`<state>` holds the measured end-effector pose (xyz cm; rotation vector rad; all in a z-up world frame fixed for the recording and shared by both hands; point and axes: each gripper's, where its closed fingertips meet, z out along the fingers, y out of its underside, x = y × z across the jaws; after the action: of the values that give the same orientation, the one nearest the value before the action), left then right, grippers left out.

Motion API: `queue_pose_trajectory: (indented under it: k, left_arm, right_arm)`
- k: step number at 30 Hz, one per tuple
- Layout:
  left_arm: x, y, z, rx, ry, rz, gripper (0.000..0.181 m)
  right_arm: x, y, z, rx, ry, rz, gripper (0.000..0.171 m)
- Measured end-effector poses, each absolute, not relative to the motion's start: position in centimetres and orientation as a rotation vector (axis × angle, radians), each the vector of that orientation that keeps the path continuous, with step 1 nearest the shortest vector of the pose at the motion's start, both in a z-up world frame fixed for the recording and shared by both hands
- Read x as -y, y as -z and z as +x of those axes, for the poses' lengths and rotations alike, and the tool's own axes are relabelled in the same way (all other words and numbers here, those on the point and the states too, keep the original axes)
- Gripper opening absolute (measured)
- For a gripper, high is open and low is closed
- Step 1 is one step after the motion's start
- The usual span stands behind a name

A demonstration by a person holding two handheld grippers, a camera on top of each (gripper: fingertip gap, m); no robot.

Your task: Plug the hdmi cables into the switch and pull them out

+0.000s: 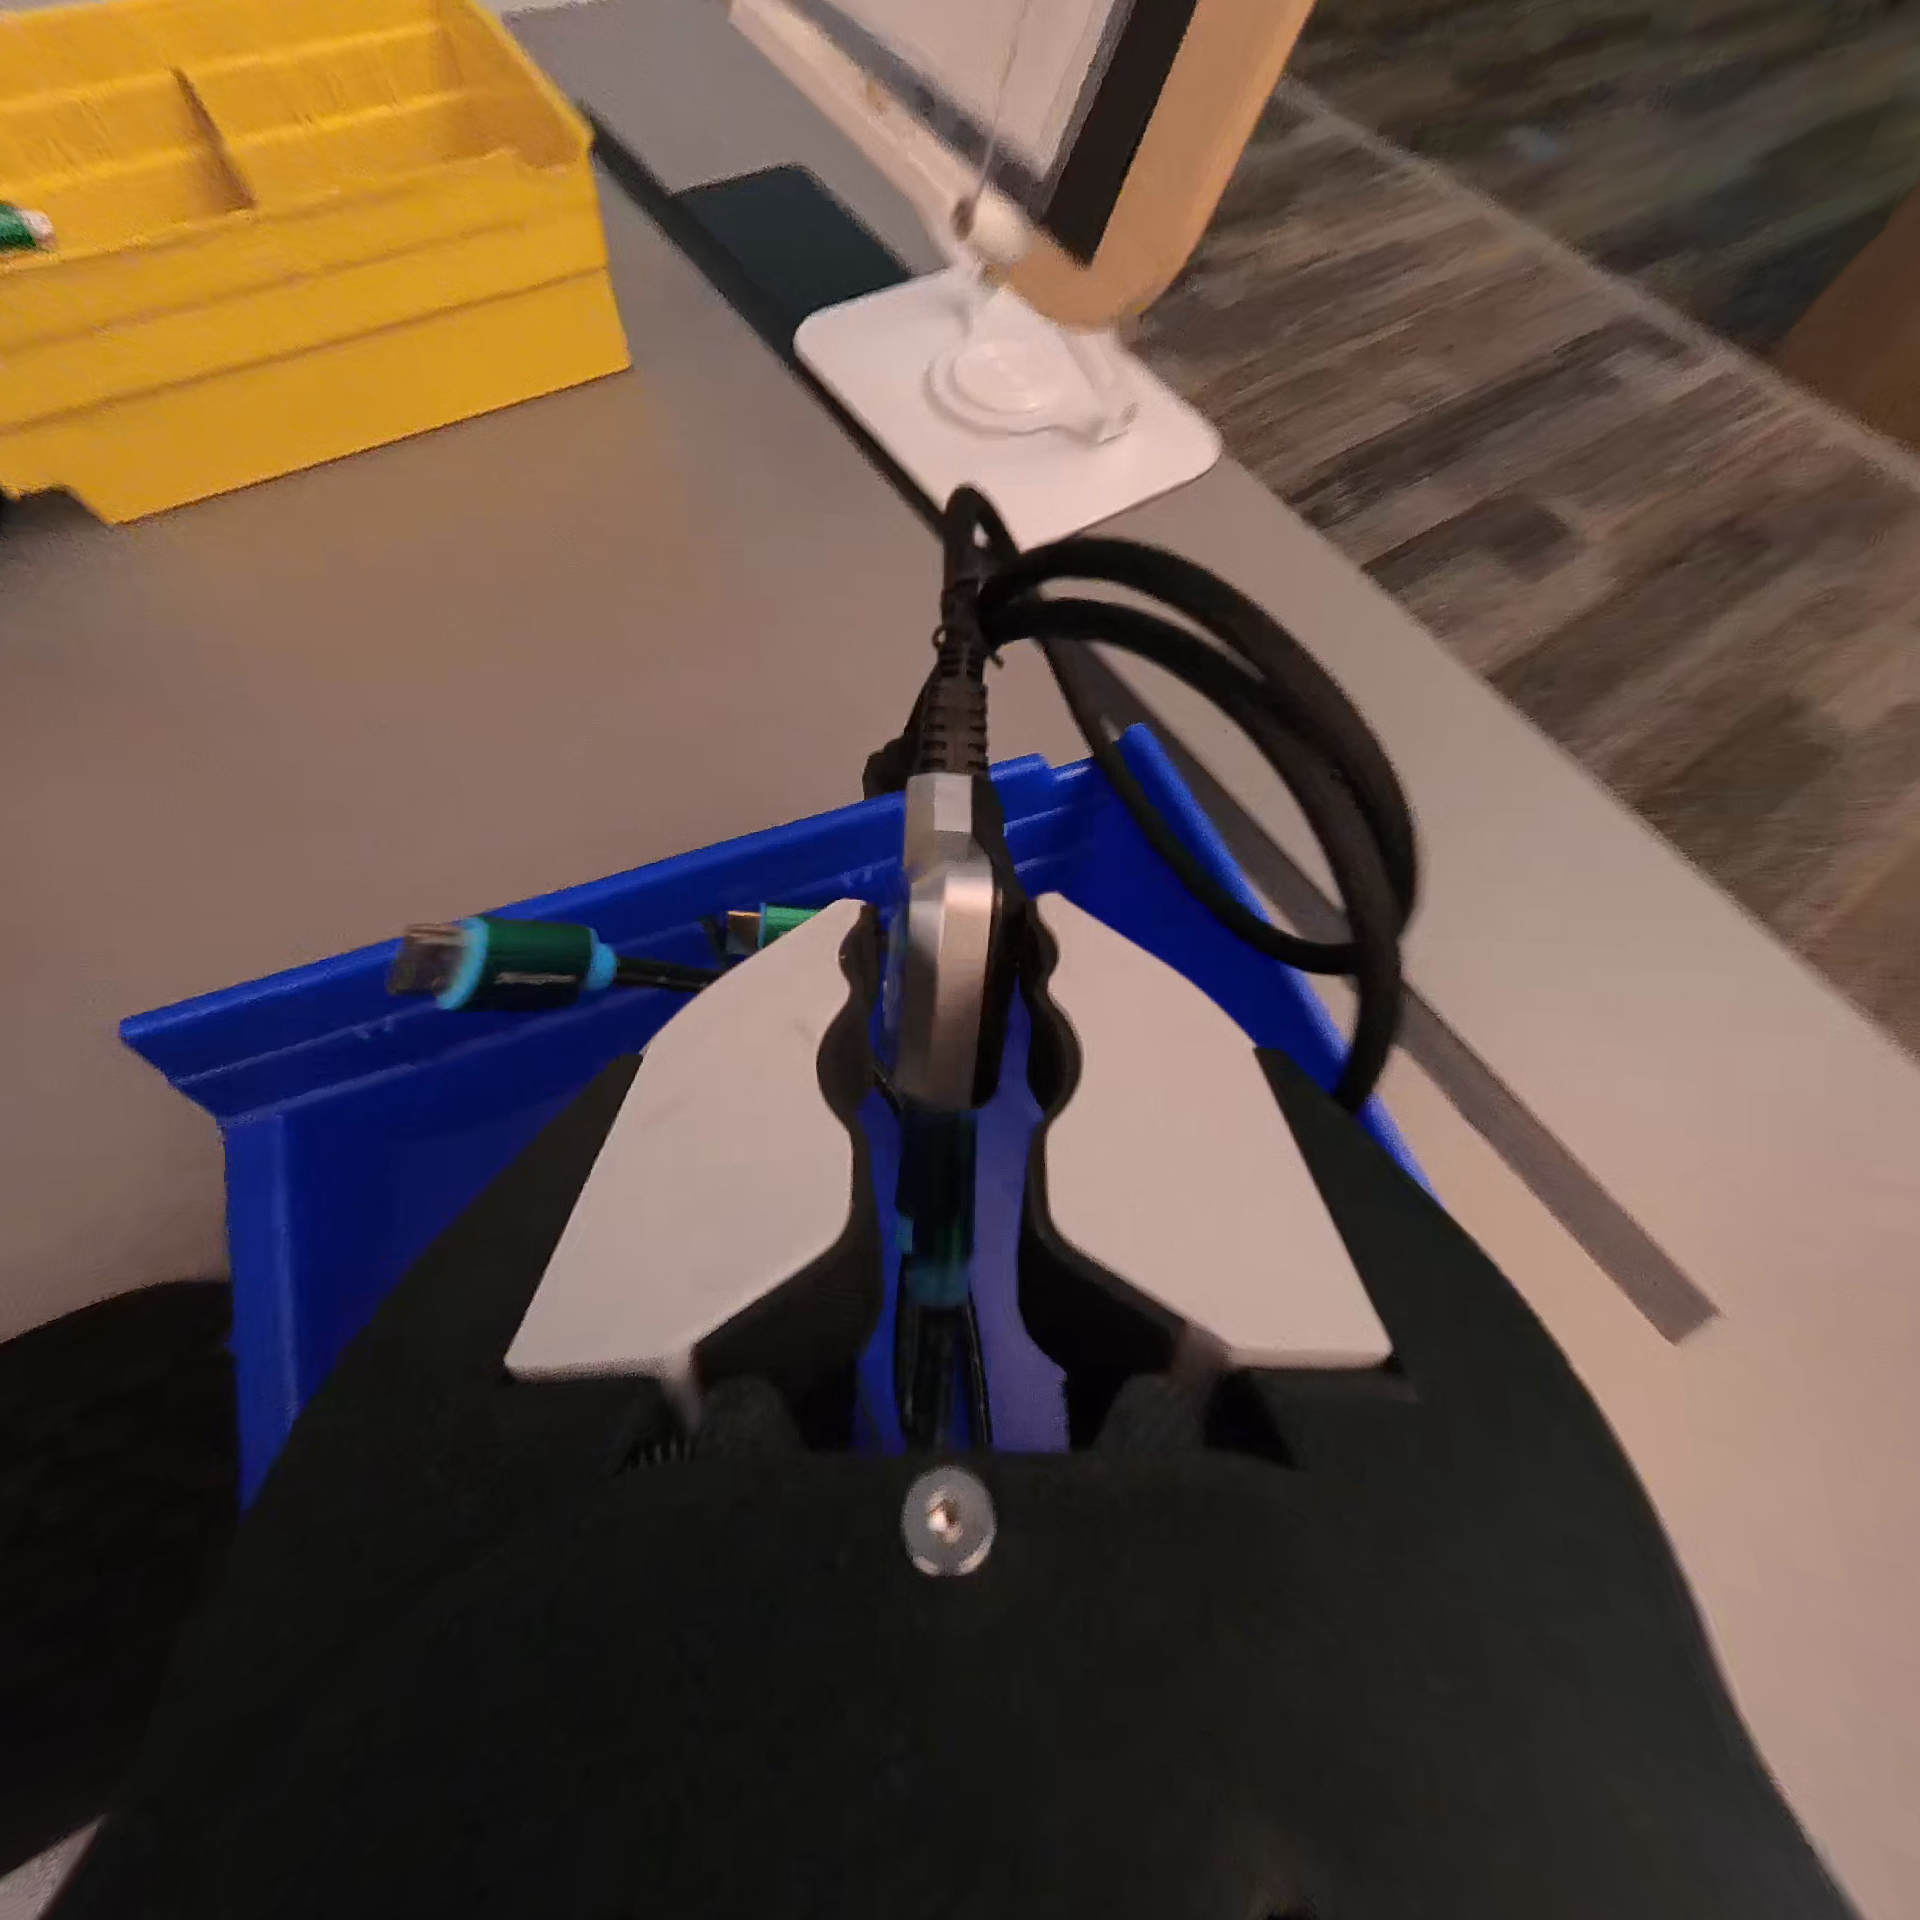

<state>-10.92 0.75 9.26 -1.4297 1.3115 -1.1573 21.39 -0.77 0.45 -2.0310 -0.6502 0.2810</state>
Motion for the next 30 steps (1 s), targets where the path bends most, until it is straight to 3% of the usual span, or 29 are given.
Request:
queue_pose_trajectory:
  k: [5, 13, 15, 18, 30]
  left_arm:
    - [-2.5, -10.6, -13.8, -1.230, 1.156, -1.452, 0.071]
    - [-5.4, -11.1, -18.6, -1.134, 1.014, -1.535, 0.073]
    - [-5.9, -11.0, -20.0, -1.120, 0.975, -1.562, 0.074]
    - [-7.4, -10.3, -23.0, -1.076, 0.858, -1.640, 0.076]
    - [-10.7, -2.8, -32.7, -1.005, 0.543, -2.095, 0.059]
  right_arm:
    - [7.2, -3.8, 27.3, 0.149, 0.081, -2.001, 0.046]
    - [16.6, 8.5, 27.5, -0.284, -0.106, -2.526, 0.060]
    - [16.1, 9.4, 26.2, -0.273, -0.257, -2.544, 0.031]
    - [15.6, 9.8, 28.9, -0.384, -0.119, -2.583, 0.007]
    - [15.1, 10.2, 29.4, -0.476, -0.139, -2.598, 0.007]
